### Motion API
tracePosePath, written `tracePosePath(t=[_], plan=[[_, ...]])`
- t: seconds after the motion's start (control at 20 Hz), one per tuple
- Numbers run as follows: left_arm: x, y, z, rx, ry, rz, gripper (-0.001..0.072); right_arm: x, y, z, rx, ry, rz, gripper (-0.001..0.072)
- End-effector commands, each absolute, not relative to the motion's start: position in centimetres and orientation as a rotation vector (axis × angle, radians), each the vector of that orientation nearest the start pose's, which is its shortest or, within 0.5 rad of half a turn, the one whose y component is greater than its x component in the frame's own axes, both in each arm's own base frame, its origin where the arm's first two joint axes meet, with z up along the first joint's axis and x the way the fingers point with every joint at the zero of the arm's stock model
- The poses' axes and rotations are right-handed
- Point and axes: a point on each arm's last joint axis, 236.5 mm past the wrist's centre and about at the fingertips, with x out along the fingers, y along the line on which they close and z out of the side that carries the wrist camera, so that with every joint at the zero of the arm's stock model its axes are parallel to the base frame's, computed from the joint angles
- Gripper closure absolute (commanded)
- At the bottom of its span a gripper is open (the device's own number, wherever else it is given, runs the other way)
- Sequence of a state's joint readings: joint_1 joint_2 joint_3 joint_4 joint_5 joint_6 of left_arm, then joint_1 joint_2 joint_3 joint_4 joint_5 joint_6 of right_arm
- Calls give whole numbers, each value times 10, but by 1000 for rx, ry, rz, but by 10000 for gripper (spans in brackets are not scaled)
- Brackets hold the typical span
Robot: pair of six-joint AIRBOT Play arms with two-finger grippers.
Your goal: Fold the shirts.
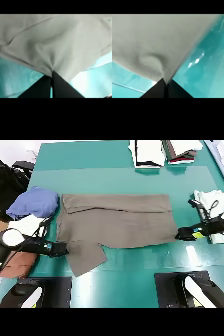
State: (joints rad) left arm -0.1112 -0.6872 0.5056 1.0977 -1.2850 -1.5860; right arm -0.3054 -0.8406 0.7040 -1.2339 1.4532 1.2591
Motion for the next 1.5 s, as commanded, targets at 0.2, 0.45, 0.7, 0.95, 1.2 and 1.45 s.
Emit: tracePosePath(t=[0.2,0.45,0.7,0.95,1.2,1.45], plan=[[153,-114,39,-276,1380,-394,683,188,-11,11,271,1431,99,697],[248,-95,45,-175,1226,-299,681,247,-7,18,226,1415,136,698],[351,-94,25,-143,1207,-267,681,328,-4,21,214,1422,159,698],[431,-84,3,-173,1148,-210,681,379,-7,-6,237,1474,159,698],[450,-92,-13,-227,1132,-209,661,420,5,-19,326,1445,219,626],[432,-97,2,-210,1225,-251,220,430,-6,4,393,1372,325,292]])
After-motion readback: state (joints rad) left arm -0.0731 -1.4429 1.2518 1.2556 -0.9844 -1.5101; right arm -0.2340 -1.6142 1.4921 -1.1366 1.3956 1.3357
